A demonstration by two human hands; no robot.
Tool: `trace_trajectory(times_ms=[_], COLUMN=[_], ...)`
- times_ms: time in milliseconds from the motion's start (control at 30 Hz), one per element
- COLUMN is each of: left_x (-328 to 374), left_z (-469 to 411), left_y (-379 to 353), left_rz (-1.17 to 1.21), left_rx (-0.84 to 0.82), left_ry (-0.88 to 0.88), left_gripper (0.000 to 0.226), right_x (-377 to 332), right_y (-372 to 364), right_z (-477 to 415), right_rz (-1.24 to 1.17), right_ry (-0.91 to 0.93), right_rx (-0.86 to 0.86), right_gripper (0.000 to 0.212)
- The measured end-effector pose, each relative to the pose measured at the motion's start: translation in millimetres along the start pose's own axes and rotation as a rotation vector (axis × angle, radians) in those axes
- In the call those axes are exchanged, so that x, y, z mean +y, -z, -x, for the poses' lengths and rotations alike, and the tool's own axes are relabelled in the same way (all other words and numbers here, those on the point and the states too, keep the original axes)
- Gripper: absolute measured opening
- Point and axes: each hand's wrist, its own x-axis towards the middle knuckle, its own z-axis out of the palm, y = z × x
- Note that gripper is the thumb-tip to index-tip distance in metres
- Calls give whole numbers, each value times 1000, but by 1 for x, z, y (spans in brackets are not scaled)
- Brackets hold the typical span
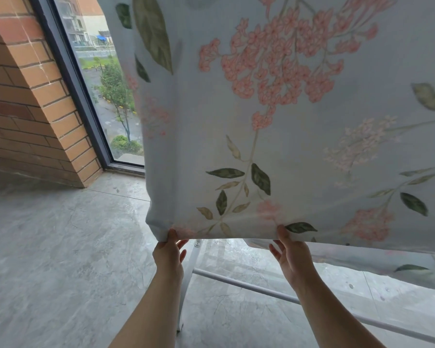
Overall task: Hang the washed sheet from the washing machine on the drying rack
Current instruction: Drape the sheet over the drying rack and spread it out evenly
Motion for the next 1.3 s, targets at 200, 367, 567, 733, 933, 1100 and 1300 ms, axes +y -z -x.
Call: trace_trajectory(times_ms=[200, 367, 567, 733, 933, 1100, 1300], left_x=[-13, -35, -81, -104, -108, -106, -105], left_z=[4, 27, 76, 103, 105, 102, 92], left_y=[-5, -25, -79, -120, -146, -148, -142], left_rz=[65, 180, -4, -20, 73, -121, -204], left_rx=[44, -403, -720, -839, -752, -586, -444], left_ry=[47, 291, 406, 363, 261, 165, 83], left_gripper=[14, 34, 49, 72, 13, 10, 16], right_x=[5, -32, -80, -99, -99, -82, -64], right_y=[6, 54, 136, 166, 176, 181, 169], right_z=[5, 8, 16, 18, 15, 16, 13], right_rz=[-3, -180, -296, -275, -124, -50, 21], right_ry=[-49, -30, 56, 139, 180, 184, 166], right_rx=[3, -23, 109, 156, 162, 192, 236], right_gripper=[21, 37, 42, 38, 21, 25, 16])
